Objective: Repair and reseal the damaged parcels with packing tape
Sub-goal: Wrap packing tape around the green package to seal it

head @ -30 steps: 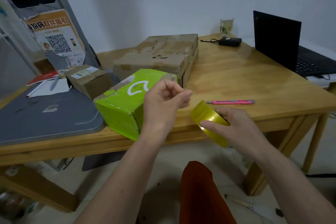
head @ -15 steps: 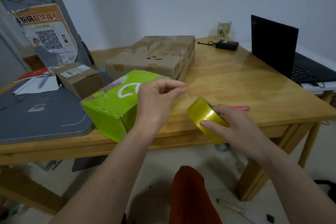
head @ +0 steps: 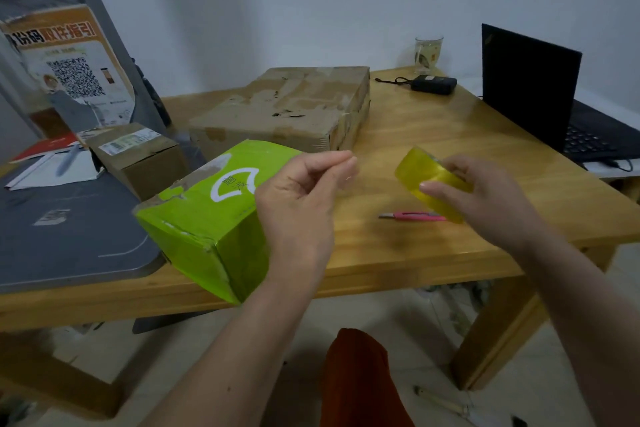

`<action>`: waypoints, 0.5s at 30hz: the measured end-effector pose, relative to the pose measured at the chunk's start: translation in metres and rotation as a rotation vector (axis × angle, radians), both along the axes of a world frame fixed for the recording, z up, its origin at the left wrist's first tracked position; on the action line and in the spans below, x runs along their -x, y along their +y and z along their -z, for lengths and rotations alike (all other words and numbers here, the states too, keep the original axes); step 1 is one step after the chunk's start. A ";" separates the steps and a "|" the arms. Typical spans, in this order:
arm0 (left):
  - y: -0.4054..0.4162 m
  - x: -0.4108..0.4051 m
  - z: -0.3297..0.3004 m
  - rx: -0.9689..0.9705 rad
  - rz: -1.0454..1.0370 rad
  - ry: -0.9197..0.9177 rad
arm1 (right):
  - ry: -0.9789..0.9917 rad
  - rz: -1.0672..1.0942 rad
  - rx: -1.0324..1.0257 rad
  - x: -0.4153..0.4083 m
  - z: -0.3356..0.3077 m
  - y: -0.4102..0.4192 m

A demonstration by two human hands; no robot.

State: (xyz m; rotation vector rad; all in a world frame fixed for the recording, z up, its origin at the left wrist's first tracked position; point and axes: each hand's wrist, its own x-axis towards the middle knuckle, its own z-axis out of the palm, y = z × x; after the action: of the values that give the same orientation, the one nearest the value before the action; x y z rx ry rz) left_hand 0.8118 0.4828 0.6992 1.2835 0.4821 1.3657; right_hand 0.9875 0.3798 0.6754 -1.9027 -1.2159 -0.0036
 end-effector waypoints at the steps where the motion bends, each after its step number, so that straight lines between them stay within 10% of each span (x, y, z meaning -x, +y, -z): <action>1: 0.003 0.000 0.002 0.022 -0.026 -0.022 | -0.007 -0.018 0.023 -0.002 -0.002 0.005; 7: 0.032 -0.004 0.007 0.061 -0.093 -0.019 | -0.012 -0.255 0.224 -0.013 -0.008 0.018; 15: 0.013 -0.025 0.041 0.108 -0.061 0.041 | -0.073 -0.022 0.330 -0.045 0.015 0.062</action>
State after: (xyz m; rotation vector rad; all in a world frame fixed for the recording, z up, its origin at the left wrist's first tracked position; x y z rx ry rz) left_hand 0.8363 0.4955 0.6586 1.2188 0.6198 1.3468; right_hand 1.0324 0.4420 0.6604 -2.1884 -1.3527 0.1493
